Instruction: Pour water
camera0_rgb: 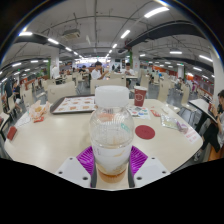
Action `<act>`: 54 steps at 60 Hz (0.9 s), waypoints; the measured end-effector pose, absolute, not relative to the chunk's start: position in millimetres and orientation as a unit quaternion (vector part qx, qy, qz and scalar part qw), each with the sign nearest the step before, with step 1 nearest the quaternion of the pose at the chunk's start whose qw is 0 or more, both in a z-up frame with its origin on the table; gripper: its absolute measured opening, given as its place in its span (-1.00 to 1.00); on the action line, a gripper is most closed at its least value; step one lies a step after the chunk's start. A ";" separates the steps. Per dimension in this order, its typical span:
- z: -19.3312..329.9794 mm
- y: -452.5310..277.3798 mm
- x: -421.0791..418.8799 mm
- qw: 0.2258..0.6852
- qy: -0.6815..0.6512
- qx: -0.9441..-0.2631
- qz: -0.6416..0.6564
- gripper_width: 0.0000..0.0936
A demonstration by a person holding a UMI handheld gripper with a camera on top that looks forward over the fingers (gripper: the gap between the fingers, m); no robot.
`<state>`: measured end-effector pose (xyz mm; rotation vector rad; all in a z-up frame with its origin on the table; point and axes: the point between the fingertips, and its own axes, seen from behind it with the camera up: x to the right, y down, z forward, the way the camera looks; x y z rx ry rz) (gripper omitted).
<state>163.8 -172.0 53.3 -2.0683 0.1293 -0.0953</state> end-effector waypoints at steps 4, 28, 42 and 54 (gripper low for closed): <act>66.2 -172.4 174.7 0.501 0.057 -0.862 -0.057 -0.11; 186.5 -101.8 307.9 0.425 -0.158 -0.800 -0.392 -0.11; 215.7 -34.0 293.1 0.305 -0.412 -0.608 -0.606 -0.11; 193.9 -2.4 279.5 0.207 -0.535 -0.470 -0.671 -0.11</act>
